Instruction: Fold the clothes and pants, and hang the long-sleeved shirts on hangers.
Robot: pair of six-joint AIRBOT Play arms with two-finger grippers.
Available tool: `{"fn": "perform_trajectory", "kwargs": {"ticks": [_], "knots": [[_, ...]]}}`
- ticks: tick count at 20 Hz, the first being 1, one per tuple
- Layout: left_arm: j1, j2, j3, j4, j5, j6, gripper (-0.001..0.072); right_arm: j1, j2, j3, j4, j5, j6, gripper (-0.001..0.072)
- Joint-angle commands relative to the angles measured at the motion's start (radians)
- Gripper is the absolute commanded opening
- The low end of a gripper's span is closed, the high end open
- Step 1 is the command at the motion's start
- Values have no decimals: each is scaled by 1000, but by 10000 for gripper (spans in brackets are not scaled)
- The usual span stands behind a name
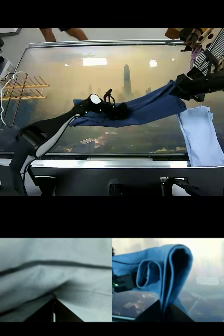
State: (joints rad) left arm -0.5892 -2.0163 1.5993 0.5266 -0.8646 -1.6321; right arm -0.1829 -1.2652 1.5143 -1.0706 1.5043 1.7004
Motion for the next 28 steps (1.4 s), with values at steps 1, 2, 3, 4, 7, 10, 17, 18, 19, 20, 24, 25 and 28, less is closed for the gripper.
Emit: {"fn": "perform_trajectory", "kwargs": {"ticks": [1,2,3,4,7,10,17,18,19,20,24,25,28], "knots": [[-41,-66,79,-60,-7,-11,13,0,4,10,0,-29,19,28],[-49,-85,103,-72,-9,-11,12,0,4,10,2,-32,21,28],[-56,-104,126,-83,-10,-19,13,0,4,10,3,-31,22,28],[-60,-117,143,-87,-13,-19,13,0,4,10,3,-32,25,28],[-36,-119,153,-82,-79,-14,12,0,4,10,0,-40,24,28],[48,-69,153,-4,-257,39,10,0,4,10,3,-47,24,28],[383,282,153,477,-520,35,11,145,-7,9,82,-160,71,27],[441,330,153,515,-551,35,12,198,-20,9,82,-194,82,27],[496,370,153,543,-575,35,12,250,-37,9,82,-224,88,27],[548,404,153,563,-594,35,12,311,-61,9,82,-256,97,27],[742,492,153,574,-625,35,12,496,-155,10,86,-397,132,27],[779,501,153,574,-632,35,12,535,-178,10,91,-435,141,27],[853,507,153,573,-647,15,13,609,-239,10,100,-527,180,27]]}}
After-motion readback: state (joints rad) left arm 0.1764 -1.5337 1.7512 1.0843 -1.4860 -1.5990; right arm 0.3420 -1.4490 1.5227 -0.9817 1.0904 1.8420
